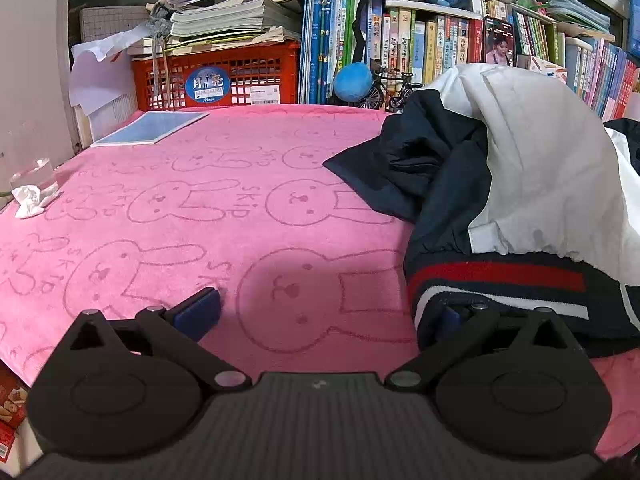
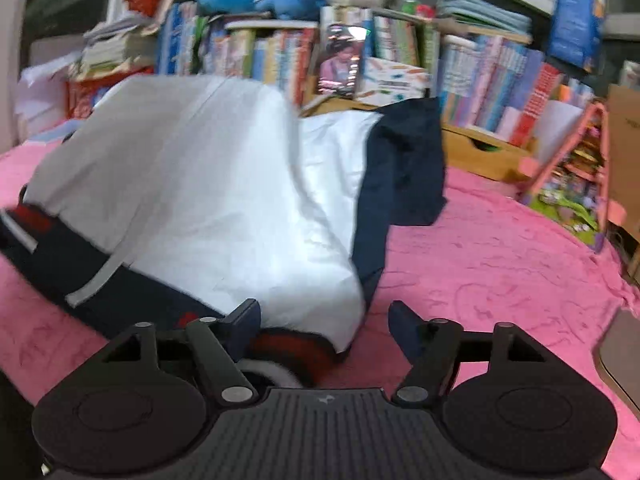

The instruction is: Fold clothes

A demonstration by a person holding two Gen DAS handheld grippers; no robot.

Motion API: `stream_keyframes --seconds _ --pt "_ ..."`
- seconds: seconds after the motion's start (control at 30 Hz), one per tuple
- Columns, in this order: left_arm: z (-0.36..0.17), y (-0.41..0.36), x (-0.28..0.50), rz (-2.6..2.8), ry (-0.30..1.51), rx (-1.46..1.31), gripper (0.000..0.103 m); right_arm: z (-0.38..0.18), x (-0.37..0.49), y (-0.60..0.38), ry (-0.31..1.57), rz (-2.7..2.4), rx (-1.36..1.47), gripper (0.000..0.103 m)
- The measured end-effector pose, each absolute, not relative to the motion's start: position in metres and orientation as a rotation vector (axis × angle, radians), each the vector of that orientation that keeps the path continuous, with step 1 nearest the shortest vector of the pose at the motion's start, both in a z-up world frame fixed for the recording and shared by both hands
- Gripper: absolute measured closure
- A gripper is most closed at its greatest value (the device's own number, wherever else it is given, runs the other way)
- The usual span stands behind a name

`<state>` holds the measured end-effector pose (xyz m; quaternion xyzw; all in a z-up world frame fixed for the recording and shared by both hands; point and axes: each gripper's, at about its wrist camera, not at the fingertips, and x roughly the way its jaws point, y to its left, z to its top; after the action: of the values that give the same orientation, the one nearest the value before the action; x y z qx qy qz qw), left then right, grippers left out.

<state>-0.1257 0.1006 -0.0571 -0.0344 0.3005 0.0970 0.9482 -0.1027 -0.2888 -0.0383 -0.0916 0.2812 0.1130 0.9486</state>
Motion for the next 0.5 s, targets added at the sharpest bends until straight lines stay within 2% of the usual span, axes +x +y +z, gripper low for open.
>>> stream_keyframes --seconds 0.07,0.17,0.5 --pt "-0.057 0.1 -0.126 0.199 0.611 -0.069 0.0 -0.032 -0.103 -0.282 0.549 0.276 -0.163 0.032" --pt "-0.057 0.1 -0.126 0.2 0.611 -0.069 0.0 -0.025 -0.103 -0.265 0.516 0.348 -0.169 0.025" --pt "-0.057 0.1 -0.125 0.204 0.612 -0.068 0.0 -0.029 -0.086 -0.208 0.525 0.48 -0.218 0.025"
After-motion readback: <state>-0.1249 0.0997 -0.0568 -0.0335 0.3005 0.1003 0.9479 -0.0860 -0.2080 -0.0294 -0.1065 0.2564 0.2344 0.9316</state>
